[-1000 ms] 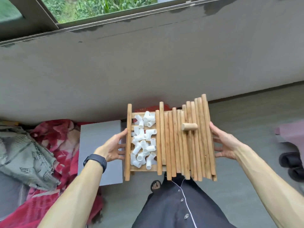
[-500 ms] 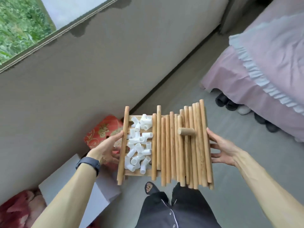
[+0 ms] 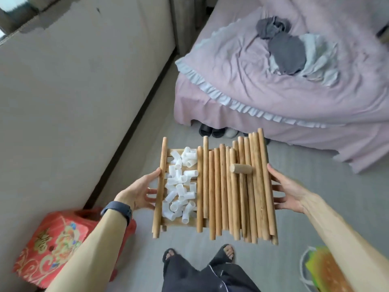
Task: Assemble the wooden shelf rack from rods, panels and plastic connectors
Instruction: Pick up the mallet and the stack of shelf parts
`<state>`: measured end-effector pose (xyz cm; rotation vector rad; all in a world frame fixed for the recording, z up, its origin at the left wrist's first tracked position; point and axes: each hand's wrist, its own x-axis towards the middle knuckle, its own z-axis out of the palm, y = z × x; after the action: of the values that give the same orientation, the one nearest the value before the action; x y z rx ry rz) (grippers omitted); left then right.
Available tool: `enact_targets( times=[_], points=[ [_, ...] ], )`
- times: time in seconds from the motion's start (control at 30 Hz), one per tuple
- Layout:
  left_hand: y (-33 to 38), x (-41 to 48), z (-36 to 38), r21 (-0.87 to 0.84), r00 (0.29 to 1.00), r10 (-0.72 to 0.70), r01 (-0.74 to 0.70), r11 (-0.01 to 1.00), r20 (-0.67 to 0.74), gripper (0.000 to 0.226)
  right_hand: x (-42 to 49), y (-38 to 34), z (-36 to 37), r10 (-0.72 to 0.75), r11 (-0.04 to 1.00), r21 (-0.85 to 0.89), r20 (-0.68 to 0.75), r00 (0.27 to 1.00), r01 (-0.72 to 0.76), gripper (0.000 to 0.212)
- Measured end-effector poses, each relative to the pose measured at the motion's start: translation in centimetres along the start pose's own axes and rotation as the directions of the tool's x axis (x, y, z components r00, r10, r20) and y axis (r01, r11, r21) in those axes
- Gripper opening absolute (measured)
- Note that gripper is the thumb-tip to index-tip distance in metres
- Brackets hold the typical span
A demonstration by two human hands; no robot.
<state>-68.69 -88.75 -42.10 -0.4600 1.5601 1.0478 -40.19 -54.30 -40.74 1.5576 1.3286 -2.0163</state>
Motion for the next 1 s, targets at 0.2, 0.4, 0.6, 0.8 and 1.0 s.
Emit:
enact_targets(
  times=[0.2, 0.4, 0.6, 0.8, 1.0],
  points=[
    [6.7, 3.1, 9.9, 0.063, 0.999, 0.008, -0.01, 0.998, 0.041, 0.071, 2.0, -4.7, -9.3, -0.01, 0.999, 0.043, -0.033, 0.999, 0.012, 0.076],
    [14.8, 6.3, 17.8, 0.132, 0.998, 0.052, -0.057, 0.99, 0.04, 0.059, 5.6, -10.4, -15.7, -0.034, 0.997, 0.065, -0.059, 0.998, 0.038, 0.076],
    [19.0, 8.5, 23.6, 0.108, 0.998, 0.057, -0.059, 0.992, 0.024, 0.059, 8.7, -15.9, -21.2, -0.035, 0.997, 0.06, -0.051, 0.998, 0.038, 0.078],
    [17.1, 9.0, 28.5, -0.034, 0.999, 0.022, -0.023, 0.999, -0.044, 0.065, 12.9, -19.5, -25.9, -0.01, 0.999, -0.035, 0.052, 0.999, 0.012, 0.078],
    [7.0, 6.7, 34.7, -0.279, 0.969, -0.001, -0.07, 0.958, -0.246, 0.064, 16.5, -22.3, -27.9, 0.031, 0.943, -0.33, 0.185, 0.982, 0.032, 0.066]
  ],
)
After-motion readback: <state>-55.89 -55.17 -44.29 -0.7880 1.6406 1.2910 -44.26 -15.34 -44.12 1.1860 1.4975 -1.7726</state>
